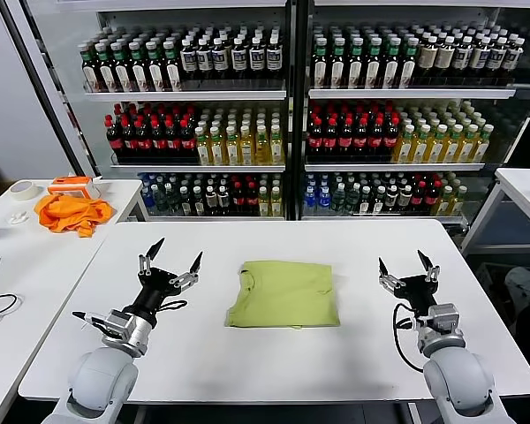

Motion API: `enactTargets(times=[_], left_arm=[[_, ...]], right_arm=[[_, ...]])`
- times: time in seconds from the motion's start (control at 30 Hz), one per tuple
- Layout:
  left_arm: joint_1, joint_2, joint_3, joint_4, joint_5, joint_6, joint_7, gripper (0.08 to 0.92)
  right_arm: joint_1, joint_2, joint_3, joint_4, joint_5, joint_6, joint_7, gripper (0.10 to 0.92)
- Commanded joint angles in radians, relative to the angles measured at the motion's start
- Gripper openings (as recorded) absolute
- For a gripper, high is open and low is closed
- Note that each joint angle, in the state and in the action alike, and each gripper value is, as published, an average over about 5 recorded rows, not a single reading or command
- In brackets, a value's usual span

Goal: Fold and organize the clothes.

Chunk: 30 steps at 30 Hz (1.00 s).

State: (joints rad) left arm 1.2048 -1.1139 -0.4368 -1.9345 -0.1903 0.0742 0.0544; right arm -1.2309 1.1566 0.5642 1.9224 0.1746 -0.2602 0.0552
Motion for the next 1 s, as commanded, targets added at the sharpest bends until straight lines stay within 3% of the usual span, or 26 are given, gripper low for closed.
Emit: enactTargets(times=[0.03, 0.37, 0.53, 0.77, 1.0], left_arm=[[-0.002, -0.026, 0.005, 0.016, 0.049, -0.091, 0.032, 0.823], [-0.002, -0.025, -0.025, 0.097, 0.015, -0.172, 0.059, 0.823], [-0.008, -0.028, -0.005, 0.094, 0.048, -0.146, 0.07, 0.823], [-0.025, -0.056, 0.037, 0.09, 0.051, -0.107, 0.016, 0.823], [-0.074, -0.06, 0.066, 0.135, 0.022, -0.113, -0.027, 0.823]], right_arm=[[-0.058, 0.026, 0.042, 0.021, -0.039, 0.074, 0.027, 0.823], [-0.002, 0.03, 0.001, -0.002, -0.088, 0.051, 0.02, 0.823], [0.01, 0.028, -0.024, -0.009, -0.154, 0.06, 0.024, 0.823], [0.031, 0.042, -0.079, -0.053, -0.163, 0.085, 0.077, 0.823], [0.038, 0.062, -0.099, -0.068, -0.143, 0.062, 0.027, 0.823]])
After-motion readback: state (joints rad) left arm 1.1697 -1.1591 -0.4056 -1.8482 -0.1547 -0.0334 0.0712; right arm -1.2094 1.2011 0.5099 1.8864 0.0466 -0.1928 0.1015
